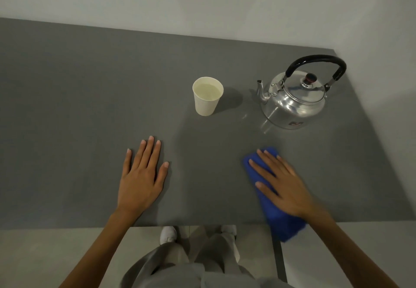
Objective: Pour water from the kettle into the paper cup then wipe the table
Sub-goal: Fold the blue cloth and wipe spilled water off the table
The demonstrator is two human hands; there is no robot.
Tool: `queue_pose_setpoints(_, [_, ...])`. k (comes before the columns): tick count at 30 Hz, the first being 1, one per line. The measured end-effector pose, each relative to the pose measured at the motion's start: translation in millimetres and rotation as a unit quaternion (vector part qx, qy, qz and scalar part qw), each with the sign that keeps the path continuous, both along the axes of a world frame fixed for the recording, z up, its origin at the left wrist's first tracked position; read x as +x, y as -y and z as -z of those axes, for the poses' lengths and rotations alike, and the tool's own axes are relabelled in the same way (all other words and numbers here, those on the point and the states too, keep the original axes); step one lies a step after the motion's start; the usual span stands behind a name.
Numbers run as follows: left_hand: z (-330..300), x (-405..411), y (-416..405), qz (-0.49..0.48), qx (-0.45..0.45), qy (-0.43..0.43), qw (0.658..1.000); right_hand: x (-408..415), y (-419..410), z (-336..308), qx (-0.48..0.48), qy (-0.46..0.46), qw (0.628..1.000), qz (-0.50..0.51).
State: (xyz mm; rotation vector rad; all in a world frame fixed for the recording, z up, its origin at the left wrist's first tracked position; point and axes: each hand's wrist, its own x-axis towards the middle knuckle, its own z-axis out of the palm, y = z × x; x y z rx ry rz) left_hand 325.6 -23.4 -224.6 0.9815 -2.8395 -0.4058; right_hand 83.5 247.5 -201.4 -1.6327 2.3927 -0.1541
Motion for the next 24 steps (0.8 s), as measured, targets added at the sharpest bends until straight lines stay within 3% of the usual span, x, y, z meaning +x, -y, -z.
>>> queue_pose_setpoints(6, [-3,0,0,0.004,0.018,-0.032,0.999,-4,89,10,-0.047,-0.039,0.994,0.091])
queue_pose_setpoints(13, [-10,6,5,-0.03,0.124,-0.205,0.97,78,168,18,-0.087,-0.028,0.996,-0.009])
queue_pose_setpoints(18, [-12,7,4,-0.056,0.145,-0.25,0.956,121,138,21,-0.08,-0.011,0.992,-0.097])
queue_pose_setpoints(24, [-19,9,5,-0.087,0.172,-0.266,0.944,54,76,16,-0.055,-0.017,0.994,-0.095])
